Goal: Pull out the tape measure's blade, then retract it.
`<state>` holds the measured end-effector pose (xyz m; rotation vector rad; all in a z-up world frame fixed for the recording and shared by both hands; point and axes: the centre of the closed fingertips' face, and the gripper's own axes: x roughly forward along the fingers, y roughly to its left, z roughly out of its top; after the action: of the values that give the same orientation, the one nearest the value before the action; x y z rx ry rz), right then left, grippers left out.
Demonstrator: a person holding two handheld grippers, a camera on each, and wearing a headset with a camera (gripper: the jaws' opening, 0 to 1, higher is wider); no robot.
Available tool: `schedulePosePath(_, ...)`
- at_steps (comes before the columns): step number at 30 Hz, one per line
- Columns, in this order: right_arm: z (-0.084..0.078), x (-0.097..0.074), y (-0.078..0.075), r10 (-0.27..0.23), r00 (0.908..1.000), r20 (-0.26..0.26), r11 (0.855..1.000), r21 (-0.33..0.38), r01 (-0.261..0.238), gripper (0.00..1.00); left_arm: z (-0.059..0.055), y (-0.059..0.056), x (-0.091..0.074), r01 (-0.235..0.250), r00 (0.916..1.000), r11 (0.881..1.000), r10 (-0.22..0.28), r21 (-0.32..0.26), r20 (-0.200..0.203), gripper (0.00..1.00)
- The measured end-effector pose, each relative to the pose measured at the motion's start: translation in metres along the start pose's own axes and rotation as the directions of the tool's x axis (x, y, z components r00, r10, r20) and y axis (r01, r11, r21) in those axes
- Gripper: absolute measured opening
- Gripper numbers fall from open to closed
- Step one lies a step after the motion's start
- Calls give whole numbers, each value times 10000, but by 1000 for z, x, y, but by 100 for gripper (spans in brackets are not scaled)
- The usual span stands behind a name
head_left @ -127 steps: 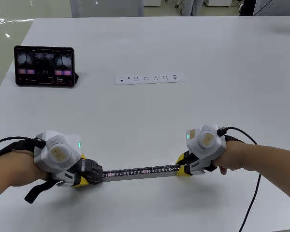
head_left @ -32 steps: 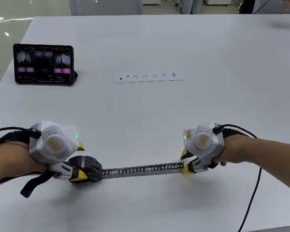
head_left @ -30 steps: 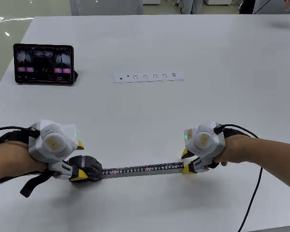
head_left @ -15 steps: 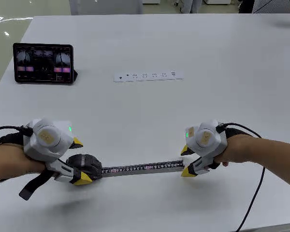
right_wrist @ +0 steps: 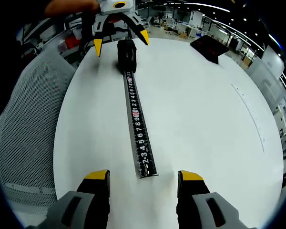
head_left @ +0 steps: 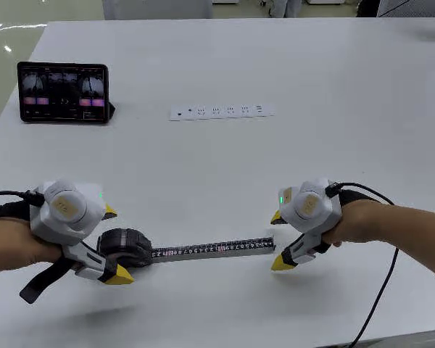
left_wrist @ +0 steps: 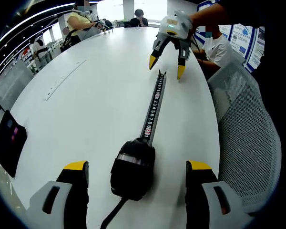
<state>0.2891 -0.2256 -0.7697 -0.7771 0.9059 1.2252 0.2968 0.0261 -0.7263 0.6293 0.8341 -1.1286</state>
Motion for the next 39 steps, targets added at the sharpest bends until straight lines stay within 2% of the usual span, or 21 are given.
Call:
schedulePosePath(4,2,-1,-2,-176,9998,93,9998,122,175,60,-1,-1,-1,47,10000,9997,-46,-238,26,87)
schedulePosePath(6,5,-1,-4,-292,9992,281,9984,500,278,62,-2,-1,-1,9,10000,9994,-8,-338,29,88)
schedulePosePath(10,7,-3,-6,-534,9970,561,9955,815,487,68,-3,-2,-1,-224,9995,9983,236,-546,196,97)
schedulePosePath(12,7,-5,-6,-538,9966,624,9936,1029,472,71,-4,-2,-1,-234,9994,9972,252,-704,253,99)
schedulePosePath(14,13,-8,-7,-686,9918,1080,9845,1682,497,74,-5,-2,-1,-236,9992,9957,266,-901,314,99)
schedulePosePath(18,14,-14,-11,-1072,9851,1347,9760,2031,784,80,-5,1,-4,-449,9972,9884,529,-1450,522,99)
schedulePosePath(22,15,-19,-18,-1573,9738,1644,9626,2459,1140,92,-5,4,-7,-590,9946,9783,747,-1987,725,99)
schedulePosePath(23,16,-21,-18,-1655,9692,1826,9573,2659,1134,93,-4,6,-9,-670,9922,9739,879,-2169,881,99)
schedulePosePath(27,12,-26,-21,-1965,9618,1907,9427,3065,1318,99,-1,13,-15,-931,9841,9596,1292,-2655,1218,99)
schedulePosePath(29,11,-28,-21,-2036,9586,1990,9393,3159,1339,99,-1,16,-17,-960,9811,9530,1394,-2875,1344,99)
schedulePosePath(34,6,-34,-23,-2339,9473,2189,9200,3650,1428,99,-2,20,-22,-1074,9714,9321,1724,-3460,1631,99)
schedulePosePath(36,4,-37,-21,-2455,9430,2245,9143,3768,1483,99,-3,20,-24,-1083,9659,9193,1873,-3783,1786,99)
schedulePosePath(39,4,-41,-18,-2508,9325,2600,9013,4141,1270,99,-4,17,-27,-884,9598,8866,1977,-4539,1992,99)
